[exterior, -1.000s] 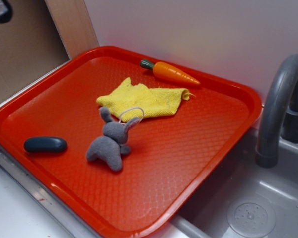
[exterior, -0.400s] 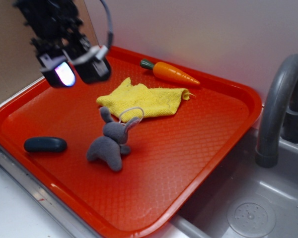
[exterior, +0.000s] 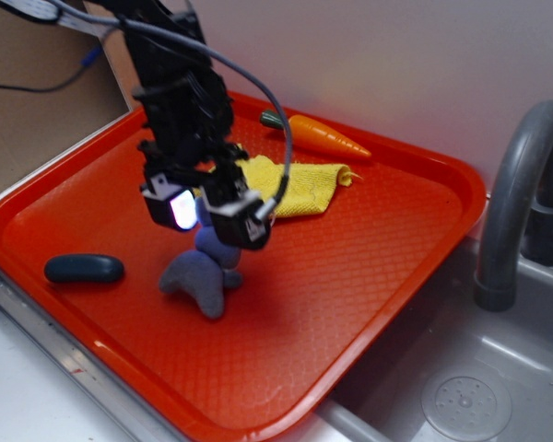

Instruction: Grab the gray animal.

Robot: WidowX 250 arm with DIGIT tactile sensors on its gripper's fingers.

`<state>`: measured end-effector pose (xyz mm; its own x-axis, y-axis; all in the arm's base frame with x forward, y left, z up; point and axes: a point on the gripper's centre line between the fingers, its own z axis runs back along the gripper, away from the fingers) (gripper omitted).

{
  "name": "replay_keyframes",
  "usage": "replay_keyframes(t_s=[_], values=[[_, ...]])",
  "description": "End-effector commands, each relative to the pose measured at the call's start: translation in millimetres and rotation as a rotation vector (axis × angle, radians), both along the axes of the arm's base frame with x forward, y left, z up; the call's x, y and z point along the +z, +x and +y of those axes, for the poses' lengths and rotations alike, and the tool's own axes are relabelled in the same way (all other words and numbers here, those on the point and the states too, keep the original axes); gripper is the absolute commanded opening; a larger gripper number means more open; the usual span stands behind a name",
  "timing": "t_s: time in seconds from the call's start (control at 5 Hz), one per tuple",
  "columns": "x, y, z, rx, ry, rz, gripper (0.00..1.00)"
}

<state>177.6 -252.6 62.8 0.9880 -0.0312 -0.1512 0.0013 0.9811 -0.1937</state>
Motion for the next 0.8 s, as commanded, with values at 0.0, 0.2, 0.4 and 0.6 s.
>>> replay_keyframes(t_s=[0.0,0.2,0.4,0.6], values=[[-17.2,-9.4,-21.0,-0.101,0.042,0.043,1.00],[-23.4,-8.0,-11.3,-0.100,0.089,0.055,1.00],[-14.8,-3.7,-2.8,-0.145,0.061,0.034,0.00],[35.2,8.8,38.4,-0.252,0.009,-0.105,0.00]])
